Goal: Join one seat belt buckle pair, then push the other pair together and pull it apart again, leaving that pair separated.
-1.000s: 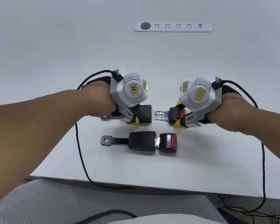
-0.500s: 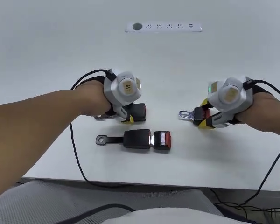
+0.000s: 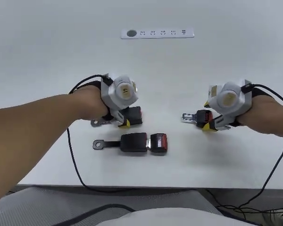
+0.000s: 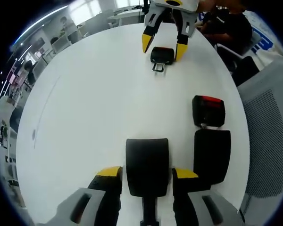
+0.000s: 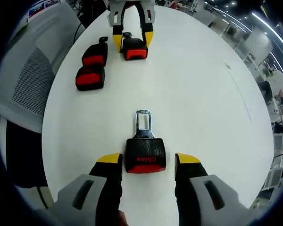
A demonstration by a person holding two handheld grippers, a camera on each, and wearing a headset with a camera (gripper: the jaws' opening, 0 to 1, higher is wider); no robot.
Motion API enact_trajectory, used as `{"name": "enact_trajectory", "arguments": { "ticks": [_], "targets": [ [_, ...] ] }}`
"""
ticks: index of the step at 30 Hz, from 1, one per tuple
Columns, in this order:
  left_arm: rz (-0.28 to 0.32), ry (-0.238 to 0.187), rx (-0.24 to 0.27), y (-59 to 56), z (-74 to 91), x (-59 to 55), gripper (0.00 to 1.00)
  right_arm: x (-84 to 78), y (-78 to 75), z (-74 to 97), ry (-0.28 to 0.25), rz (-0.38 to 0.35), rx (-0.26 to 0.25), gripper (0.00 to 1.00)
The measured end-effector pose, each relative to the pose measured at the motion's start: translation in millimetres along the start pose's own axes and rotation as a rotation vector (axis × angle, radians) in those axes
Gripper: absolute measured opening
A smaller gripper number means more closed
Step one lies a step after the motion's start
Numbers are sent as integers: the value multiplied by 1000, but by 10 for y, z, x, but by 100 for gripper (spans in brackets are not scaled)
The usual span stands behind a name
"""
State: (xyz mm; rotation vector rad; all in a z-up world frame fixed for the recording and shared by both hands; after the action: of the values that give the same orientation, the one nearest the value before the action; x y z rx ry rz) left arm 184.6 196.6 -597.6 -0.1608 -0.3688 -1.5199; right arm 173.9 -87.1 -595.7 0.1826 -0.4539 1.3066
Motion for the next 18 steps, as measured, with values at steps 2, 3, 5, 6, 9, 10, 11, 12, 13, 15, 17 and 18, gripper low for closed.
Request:
{"name": "enact_trajectory", "arguments": {
  "ticks": [2, 3, 5, 6, 9, 10, 11, 12, 13, 15, 17, 18],
  "targets": [
    [19, -20, 23, -26, 54, -7, 48, -30, 8, 35, -22, -37, -19, 43],
    [40, -35, 38, -29, 86, -11, 47, -32, 17, 56, -39, -52, -30, 44],
    [78, -68, 70, -44, 163, -40, 49, -42, 41, 86, -57, -84, -48, 46],
    [87, -78, 77, -60, 202, -47, 50, -47, 74, 118, -66, -98, -54, 48],
    [127, -132, 117, -170, 375, -63, 53, -21, 182, 206, -91, -128, -65, 52],
    [134, -141, 124, -189, 394, -67, 54, -32, 193, 195, -100, -139, -68, 53],
    [159, -170, 146, -254, 454, -75, 55, -19, 247, 227, -116, -157, -70, 54],
    [176, -207, 172, -330, 519, -88, 55, -6, 315, 274, -125, -182, -66, 55],
    [187, -235, 190, -380, 560, -102, 55, -10, 344, 286, -129, -193, -69, 57],
    [200, -255, 193, -538, 644, -159, 58, -5, 436, 346, -149, -210, -77, 61],
    [205, -257, 205, -640, 681, -254, 62, 7, 531, 397, -175, -254, -73, 64],
    [215, -260, 209, -681, 701, -290, 64, 7, 558, 404, -190, -274, -69, 67]
  ]
}}
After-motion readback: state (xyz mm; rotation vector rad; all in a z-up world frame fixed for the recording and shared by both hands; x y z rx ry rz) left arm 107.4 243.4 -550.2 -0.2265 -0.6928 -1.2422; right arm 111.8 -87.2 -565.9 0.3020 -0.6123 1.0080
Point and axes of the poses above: the centre of the closed fingertips' face, and the gripper's own axes: z roughly backward along the fingers, y roughly to its left, x roughly out of its top, the point moved 10 cm from there along z, roughly backward along the fingers, and after that the axes turned 7 degrees about -z, right-handed, at the moved point
